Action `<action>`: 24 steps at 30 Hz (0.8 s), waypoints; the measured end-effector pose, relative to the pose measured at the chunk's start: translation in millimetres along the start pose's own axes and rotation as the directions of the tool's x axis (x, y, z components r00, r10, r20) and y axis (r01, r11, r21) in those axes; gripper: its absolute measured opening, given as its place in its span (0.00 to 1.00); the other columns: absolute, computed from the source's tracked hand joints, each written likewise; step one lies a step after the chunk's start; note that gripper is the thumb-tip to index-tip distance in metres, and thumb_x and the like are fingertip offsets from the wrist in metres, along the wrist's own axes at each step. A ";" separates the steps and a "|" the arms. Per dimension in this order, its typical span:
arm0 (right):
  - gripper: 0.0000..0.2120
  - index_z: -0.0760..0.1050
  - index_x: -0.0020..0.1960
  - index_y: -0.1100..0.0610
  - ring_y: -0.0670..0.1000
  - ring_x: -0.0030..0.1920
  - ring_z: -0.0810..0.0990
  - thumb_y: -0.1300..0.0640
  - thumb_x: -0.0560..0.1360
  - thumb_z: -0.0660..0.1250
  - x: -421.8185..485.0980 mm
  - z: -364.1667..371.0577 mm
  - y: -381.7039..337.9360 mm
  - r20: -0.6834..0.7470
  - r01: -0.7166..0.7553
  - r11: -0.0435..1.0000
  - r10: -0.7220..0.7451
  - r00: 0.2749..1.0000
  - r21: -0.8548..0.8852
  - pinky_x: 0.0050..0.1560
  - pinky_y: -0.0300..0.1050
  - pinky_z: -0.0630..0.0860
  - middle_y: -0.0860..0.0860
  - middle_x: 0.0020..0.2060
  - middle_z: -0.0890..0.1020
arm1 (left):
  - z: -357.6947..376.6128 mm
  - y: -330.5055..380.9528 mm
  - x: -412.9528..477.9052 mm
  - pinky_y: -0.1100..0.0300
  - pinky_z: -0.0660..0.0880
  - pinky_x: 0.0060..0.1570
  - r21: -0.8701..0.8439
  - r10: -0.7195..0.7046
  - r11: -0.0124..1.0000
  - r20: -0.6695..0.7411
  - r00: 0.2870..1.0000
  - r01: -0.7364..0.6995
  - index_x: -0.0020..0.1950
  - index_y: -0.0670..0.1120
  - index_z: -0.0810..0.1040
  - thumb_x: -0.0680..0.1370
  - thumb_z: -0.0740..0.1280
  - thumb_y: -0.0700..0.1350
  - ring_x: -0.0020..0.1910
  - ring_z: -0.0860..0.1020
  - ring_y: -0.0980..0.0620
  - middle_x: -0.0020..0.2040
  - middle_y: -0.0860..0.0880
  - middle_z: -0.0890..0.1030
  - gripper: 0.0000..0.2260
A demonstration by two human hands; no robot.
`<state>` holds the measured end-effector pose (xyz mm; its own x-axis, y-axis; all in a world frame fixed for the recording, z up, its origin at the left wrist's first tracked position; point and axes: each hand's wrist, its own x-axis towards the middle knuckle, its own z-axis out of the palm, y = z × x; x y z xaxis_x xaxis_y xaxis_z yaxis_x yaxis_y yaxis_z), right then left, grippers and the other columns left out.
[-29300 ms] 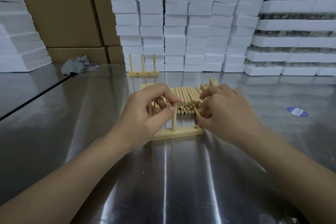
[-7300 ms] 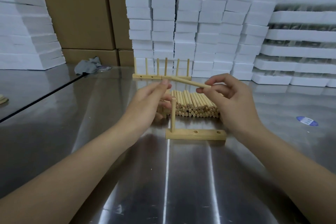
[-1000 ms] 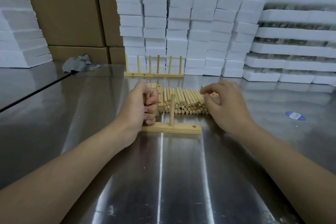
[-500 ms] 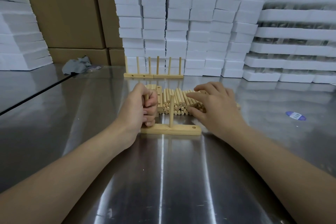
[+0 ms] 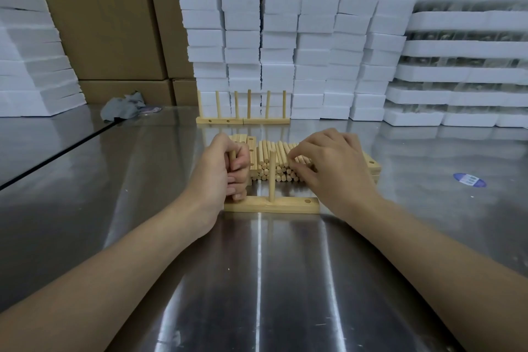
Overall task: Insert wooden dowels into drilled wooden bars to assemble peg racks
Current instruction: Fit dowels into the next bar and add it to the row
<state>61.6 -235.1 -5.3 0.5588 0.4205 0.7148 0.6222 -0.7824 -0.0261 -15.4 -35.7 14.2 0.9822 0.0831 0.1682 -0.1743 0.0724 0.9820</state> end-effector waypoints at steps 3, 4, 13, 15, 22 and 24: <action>0.06 0.85 0.56 0.47 0.50 0.56 0.80 0.49 0.82 0.71 3.6 -11.9 -3.4 -0.141 -0.078 0.995 0.087 0.986 0.068 0.58 0.46 0.63 0.42 0.50 0.85 | -1.4 -1.5 -1.6 0.56 0.62 0.30 -0.011 0.014 1.000 0.023 1.000 -0.014 0.31 0.47 0.65 0.82 0.50 0.47 0.26 0.59 0.50 0.27 0.48 0.61 0.19; 0.06 0.84 0.56 0.47 0.48 0.55 0.81 0.49 0.82 0.70 4.7 -16.6 -5.2 -0.176 -0.128 0.976 0.159 0.971 0.178 0.59 0.45 0.67 0.40 0.49 0.84 | -2.1 -1.7 -2.0 0.56 0.64 0.31 -0.012 0.022 1.000 0.035 0.999 -0.022 0.31 0.47 0.66 0.81 0.51 0.48 0.26 0.61 0.49 0.27 0.48 0.63 0.19; 0.07 0.82 0.55 0.53 0.42 0.49 0.87 0.62 0.83 0.67 4.7 -36.5 -26.5 0.188 -0.344 0.222 0.519 0.834 0.912 0.46 0.32 0.76 0.48 0.45 0.89 | -8.3 -1.3 0.5 0.59 0.77 0.36 -0.015 0.111 0.994 -0.043 0.993 -0.111 0.45 0.49 0.80 0.77 0.65 0.57 0.34 0.78 0.49 0.36 0.47 0.78 0.12; 0.07 0.82 0.55 0.54 0.42 0.50 0.87 0.63 0.83 0.67 4.3 -35.4 -28.8 0.200 -0.345 0.224 0.493 0.847 0.911 0.48 0.34 0.75 0.48 0.45 0.89 | -8.0 0.7 1.3 0.59 0.78 0.36 -0.022 0.107 0.994 -0.065 0.992 -0.108 0.52 0.48 0.81 0.79 0.68 0.58 0.36 0.81 0.48 0.39 0.46 0.81 0.13; 0.08 0.83 0.54 0.50 0.43 0.52 0.86 0.62 0.81 0.70 0.9 -31.9 -31.8 0.177 -0.337 0.284 0.468 0.866 0.898 0.49 0.37 0.77 0.48 0.46 0.89 | -6.8 3.6 1.3 0.65 0.79 0.38 0.026 0.176 0.984 -0.155 0.972 -0.174 0.55 0.45 0.87 0.81 0.73 0.43 0.37 0.82 0.53 0.45 0.46 0.88 0.05; 0.07 0.84 0.53 0.49 0.44 0.53 0.86 0.60 0.80 0.73 1.3 -31.7 -30.6 0.173 -0.342 0.291 0.480 0.860 0.894 0.51 0.41 0.77 0.48 0.47 0.88 | -7.9 4.1 1.3 0.64 0.80 0.41 0.030 0.183 0.983 -0.158 0.970 -0.181 0.56 0.45 0.87 0.81 0.73 0.42 0.39 0.82 0.53 0.47 0.46 0.89 0.05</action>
<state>25.9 -225.2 18.6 0.8739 0.0656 0.4816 0.4800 0.0397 -0.8764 -15.3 -27.4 17.8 0.9101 0.2510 0.3298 -0.3469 0.0259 0.9376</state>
